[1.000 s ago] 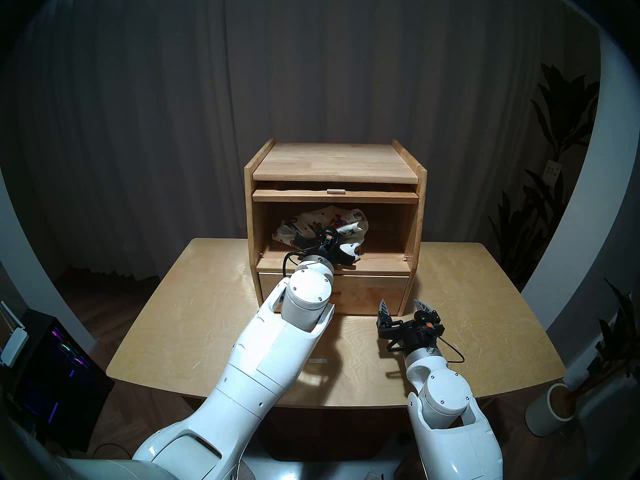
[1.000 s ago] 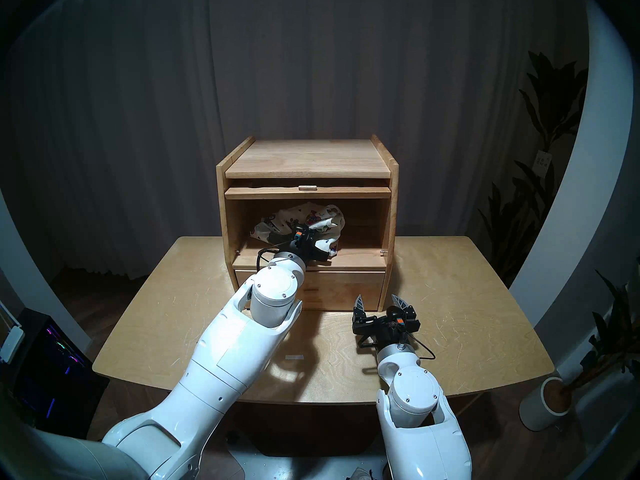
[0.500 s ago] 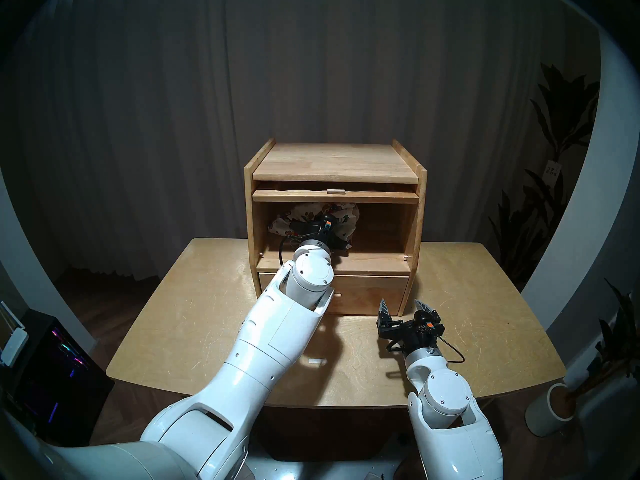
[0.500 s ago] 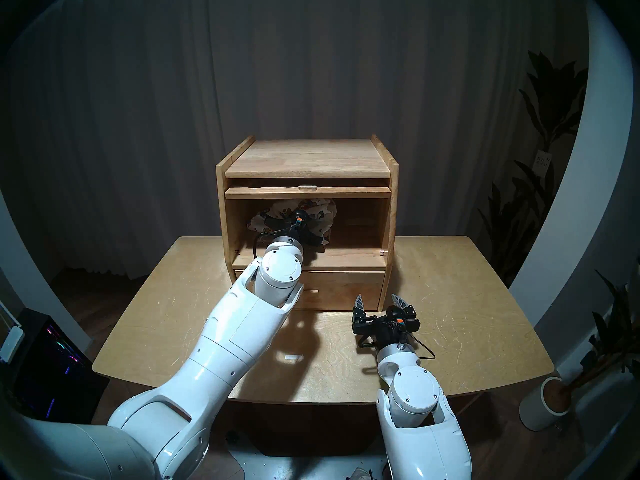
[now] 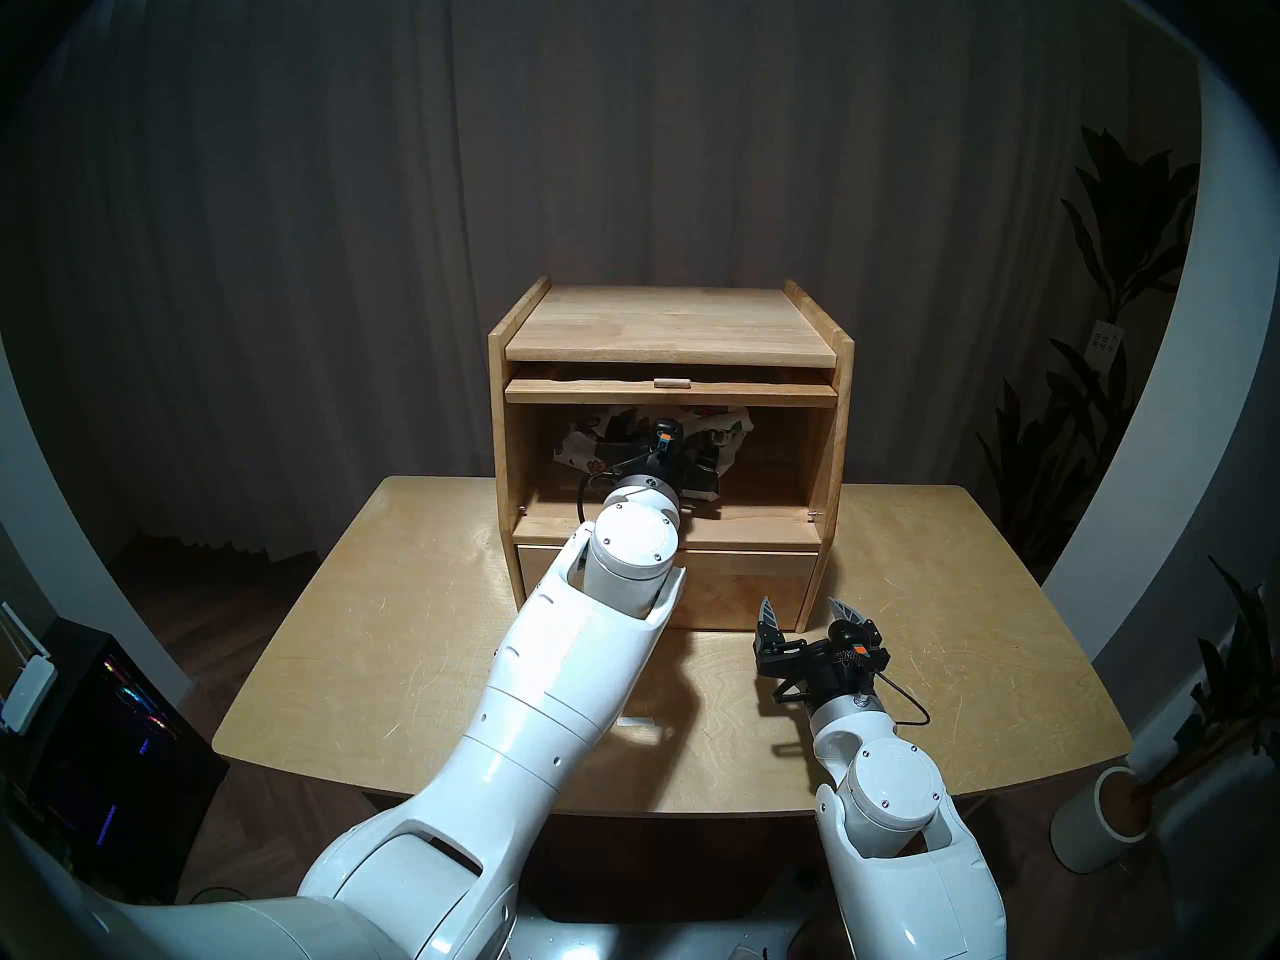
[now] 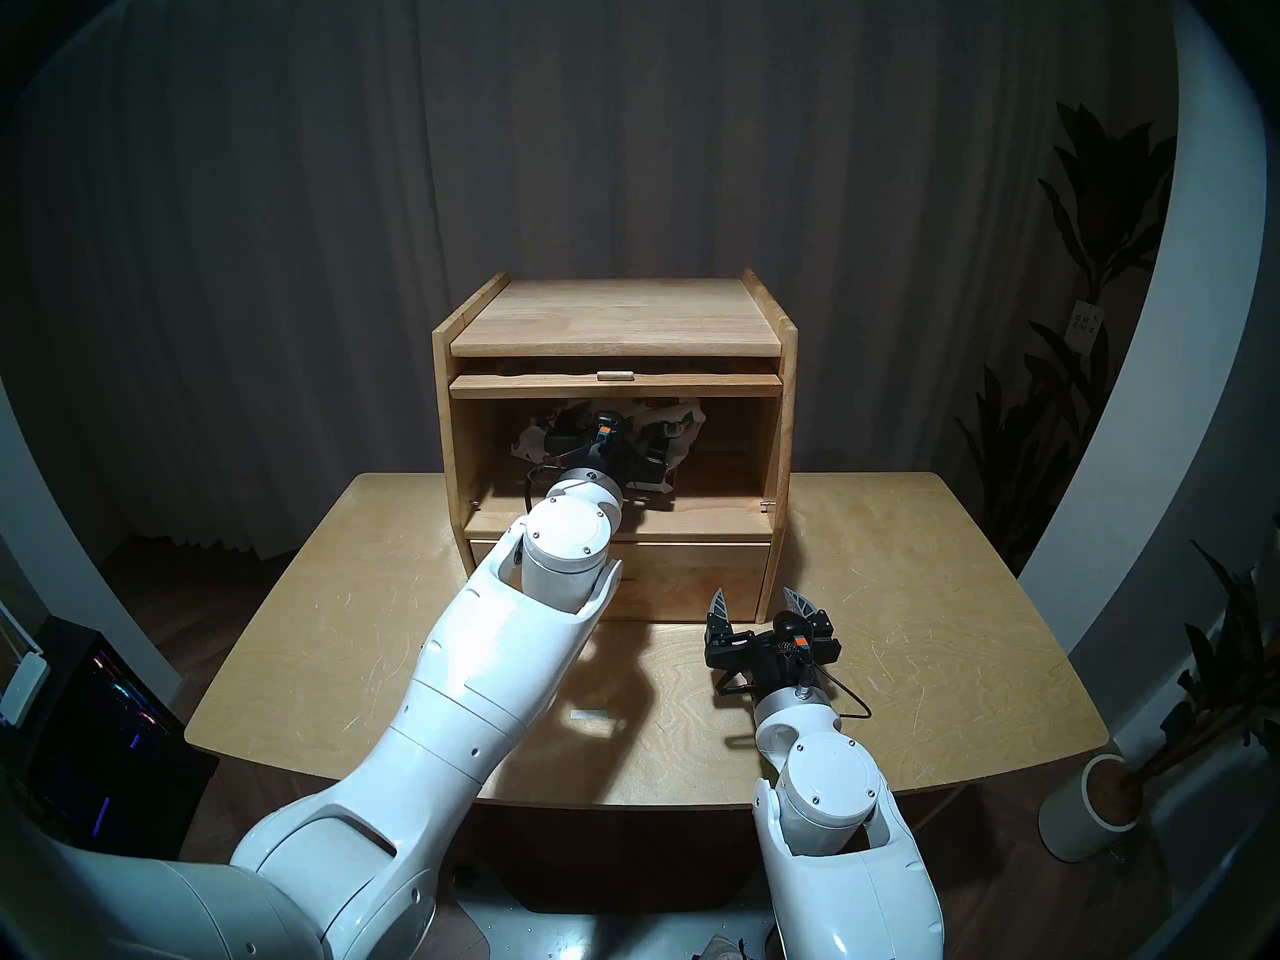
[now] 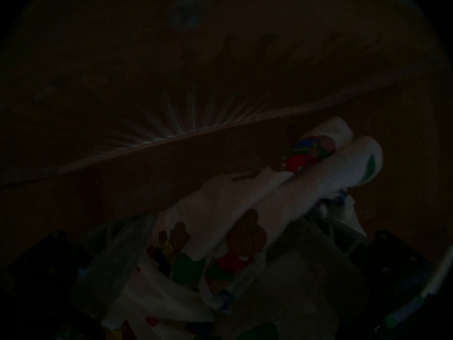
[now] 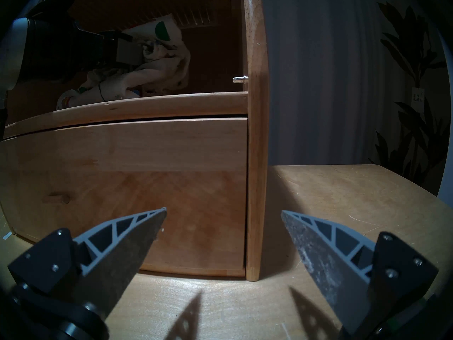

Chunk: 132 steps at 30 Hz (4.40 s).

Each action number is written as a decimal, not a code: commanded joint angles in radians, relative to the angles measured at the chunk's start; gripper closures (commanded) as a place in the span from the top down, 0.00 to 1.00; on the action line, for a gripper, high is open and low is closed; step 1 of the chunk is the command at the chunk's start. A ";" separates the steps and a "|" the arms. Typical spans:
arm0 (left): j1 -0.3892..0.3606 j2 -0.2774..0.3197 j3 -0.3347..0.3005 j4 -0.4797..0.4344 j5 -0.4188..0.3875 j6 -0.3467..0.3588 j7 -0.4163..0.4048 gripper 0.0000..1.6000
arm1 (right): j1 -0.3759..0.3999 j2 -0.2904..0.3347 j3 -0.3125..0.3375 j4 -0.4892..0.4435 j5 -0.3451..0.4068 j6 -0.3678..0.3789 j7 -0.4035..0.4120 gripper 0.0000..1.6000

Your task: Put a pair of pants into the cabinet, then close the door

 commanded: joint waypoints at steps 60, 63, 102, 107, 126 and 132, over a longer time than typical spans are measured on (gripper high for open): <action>0.660 0.496 -0.269 -0.795 -0.007 -0.202 0.233 1.00 | 0.018 0.000 0.000 0.005 0.000 -0.007 0.000 1.00; 0.693 0.510 -0.311 -0.793 -0.051 -0.202 0.230 1.00 | 0.018 0.000 0.000 0.005 0.000 -0.007 0.000 1.00; 0.950 0.654 -0.687 -0.823 -0.597 -0.361 -0.165 1.00 | 0.038 0.226 -0.010 -0.320 -0.425 -0.095 -0.003 1.00; 0.974 0.663 -0.723 -0.821 -0.652 -0.374 -0.220 1.00 | 0.095 0.255 -0.044 -0.389 -0.535 -0.068 0.019 1.00; 0.983 0.699 -0.782 -0.737 -0.733 -0.349 -0.303 1.00 | 0.297 0.083 -0.132 -0.359 -0.450 0.282 0.243 1.00; 0.983 0.706 -0.786 -0.733 -0.743 -0.346 -0.316 1.00 | 0.306 0.248 -0.160 -0.361 -0.724 0.258 0.224 1.00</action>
